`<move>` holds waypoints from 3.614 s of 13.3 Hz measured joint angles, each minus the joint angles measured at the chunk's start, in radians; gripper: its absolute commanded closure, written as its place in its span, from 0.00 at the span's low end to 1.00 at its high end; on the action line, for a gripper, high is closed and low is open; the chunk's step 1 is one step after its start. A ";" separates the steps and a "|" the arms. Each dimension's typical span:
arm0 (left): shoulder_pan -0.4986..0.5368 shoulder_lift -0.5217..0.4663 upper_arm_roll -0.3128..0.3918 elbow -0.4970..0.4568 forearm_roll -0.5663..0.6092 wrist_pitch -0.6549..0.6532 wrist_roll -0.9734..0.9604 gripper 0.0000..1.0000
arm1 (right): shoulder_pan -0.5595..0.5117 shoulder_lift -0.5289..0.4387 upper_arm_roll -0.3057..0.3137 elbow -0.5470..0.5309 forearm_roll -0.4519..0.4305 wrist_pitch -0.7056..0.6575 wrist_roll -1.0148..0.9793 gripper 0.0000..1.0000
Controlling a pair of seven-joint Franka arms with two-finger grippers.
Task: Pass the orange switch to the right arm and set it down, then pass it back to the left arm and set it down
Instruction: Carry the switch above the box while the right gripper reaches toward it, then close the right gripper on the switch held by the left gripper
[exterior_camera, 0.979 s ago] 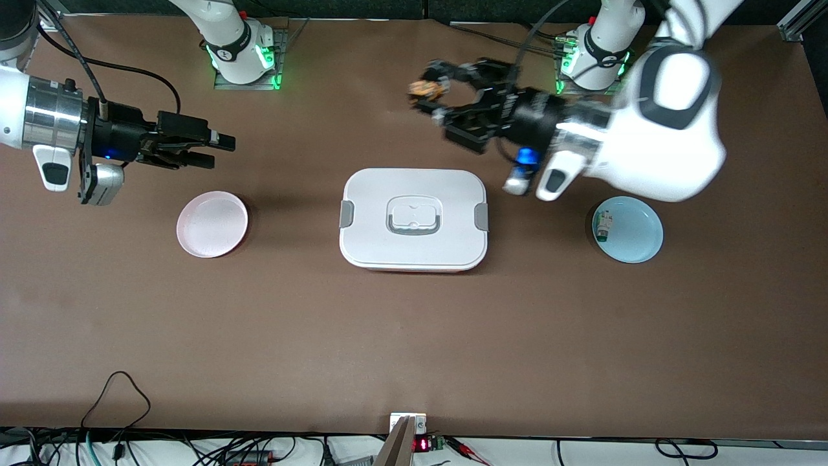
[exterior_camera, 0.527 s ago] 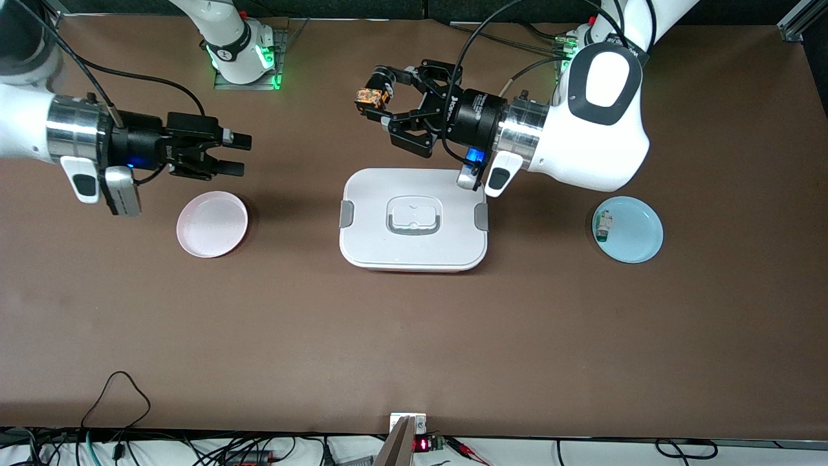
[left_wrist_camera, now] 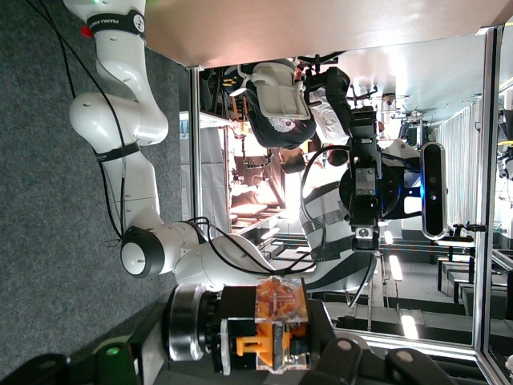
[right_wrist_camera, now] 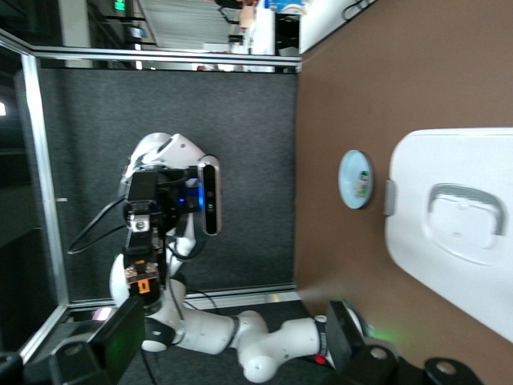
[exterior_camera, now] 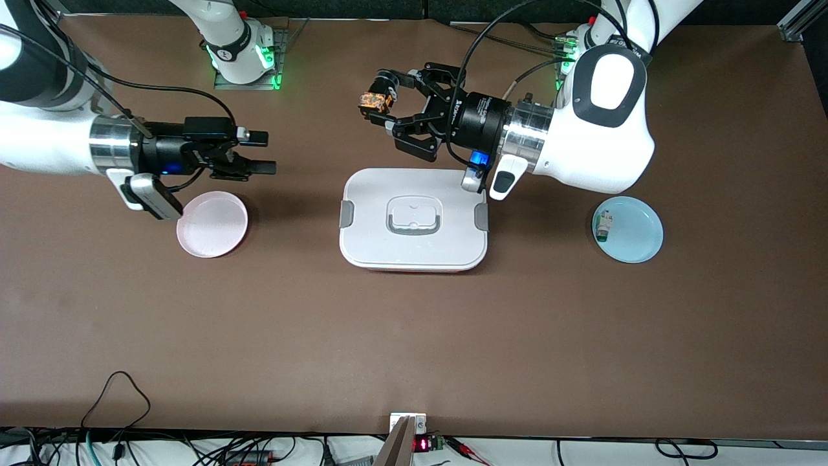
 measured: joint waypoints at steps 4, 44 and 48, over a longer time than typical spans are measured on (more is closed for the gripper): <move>0.000 0.001 0.000 0.000 0.000 0.000 -0.004 0.88 | 0.001 -0.007 0.061 -0.003 0.116 0.022 -0.001 0.00; -0.018 0.037 0.002 0.044 0.000 0.042 -0.038 0.88 | 0.146 -0.065 0.186 -0.040 0.422 0.325 -0.001 0.18; -0.018 0.037 0.002 0.044 0.000 0.042 -0.038 0.88 | 0.146 -0.065 0.186 -0.040 0.422 0.325 -0.001 0.37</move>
